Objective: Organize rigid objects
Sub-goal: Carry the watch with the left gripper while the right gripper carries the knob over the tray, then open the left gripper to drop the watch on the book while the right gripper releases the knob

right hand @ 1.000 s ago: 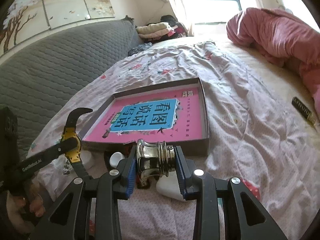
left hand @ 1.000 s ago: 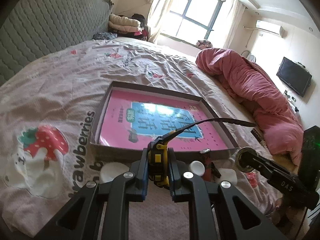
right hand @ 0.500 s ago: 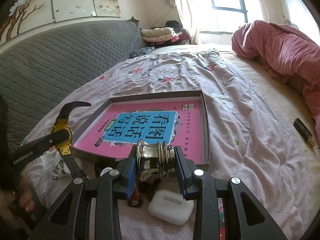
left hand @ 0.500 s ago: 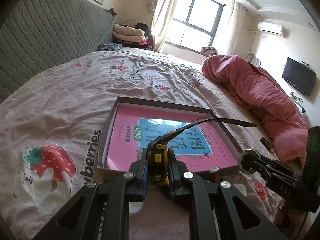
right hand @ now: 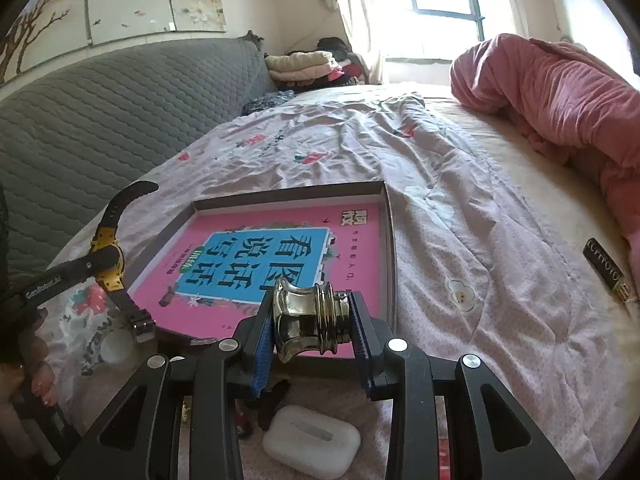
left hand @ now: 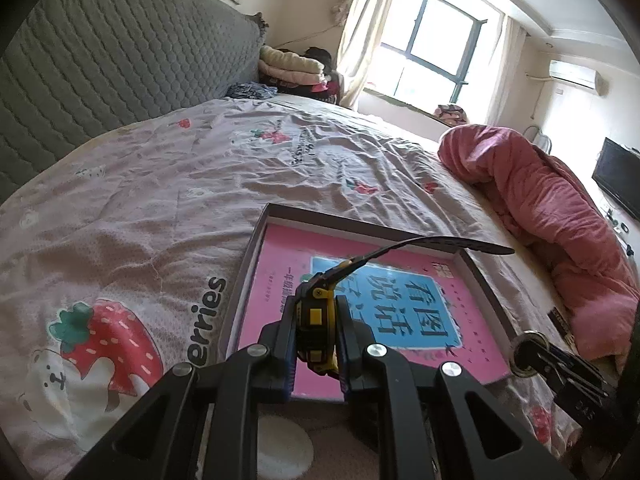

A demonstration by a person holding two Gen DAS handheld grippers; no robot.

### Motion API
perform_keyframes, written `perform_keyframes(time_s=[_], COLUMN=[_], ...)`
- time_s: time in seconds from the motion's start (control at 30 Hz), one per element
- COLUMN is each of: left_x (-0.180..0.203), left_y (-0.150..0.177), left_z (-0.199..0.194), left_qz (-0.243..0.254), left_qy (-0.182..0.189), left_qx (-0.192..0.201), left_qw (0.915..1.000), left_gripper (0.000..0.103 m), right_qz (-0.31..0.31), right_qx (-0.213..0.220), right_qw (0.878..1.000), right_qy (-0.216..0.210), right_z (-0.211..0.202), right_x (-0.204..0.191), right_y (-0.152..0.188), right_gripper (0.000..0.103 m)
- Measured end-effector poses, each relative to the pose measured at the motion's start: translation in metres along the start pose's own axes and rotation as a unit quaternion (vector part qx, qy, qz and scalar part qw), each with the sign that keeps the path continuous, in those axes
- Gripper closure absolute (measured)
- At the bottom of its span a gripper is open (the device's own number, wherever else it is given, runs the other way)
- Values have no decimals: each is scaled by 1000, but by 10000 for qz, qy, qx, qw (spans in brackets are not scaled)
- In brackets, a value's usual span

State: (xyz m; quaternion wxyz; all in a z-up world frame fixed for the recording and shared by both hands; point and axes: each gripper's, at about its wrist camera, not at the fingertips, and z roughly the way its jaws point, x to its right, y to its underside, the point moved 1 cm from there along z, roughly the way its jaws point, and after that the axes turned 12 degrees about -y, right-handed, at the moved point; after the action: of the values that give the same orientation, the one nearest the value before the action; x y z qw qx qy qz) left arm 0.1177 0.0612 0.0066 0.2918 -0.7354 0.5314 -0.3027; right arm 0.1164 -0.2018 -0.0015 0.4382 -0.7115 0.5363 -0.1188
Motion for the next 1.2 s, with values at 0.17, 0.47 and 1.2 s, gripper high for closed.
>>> perform_keyframes(time_s=[0.17, 0.47, 1.2], left_x=[0, -4, -9], left_y=[-2, 1, 11], left_z=[15, 37, 56], left_qz=[-21, 68, 215], left_qy=[-135, -371, -487], left_qx=[-14, -162, -403], left_qw=[9999, 9992, 9978], left_gripper=[87, 86, 86], right_qz=[-34, -91, -566], right_qx=[-96, -261, -811], right_qw=[9999, 9995, 9925], right_qy=[78, 171, 720], right_z=[5, 22, 38], right_x=[3, 6, -1], right_y=[1, 0, -3], right_gripper=[68, 68, 68])
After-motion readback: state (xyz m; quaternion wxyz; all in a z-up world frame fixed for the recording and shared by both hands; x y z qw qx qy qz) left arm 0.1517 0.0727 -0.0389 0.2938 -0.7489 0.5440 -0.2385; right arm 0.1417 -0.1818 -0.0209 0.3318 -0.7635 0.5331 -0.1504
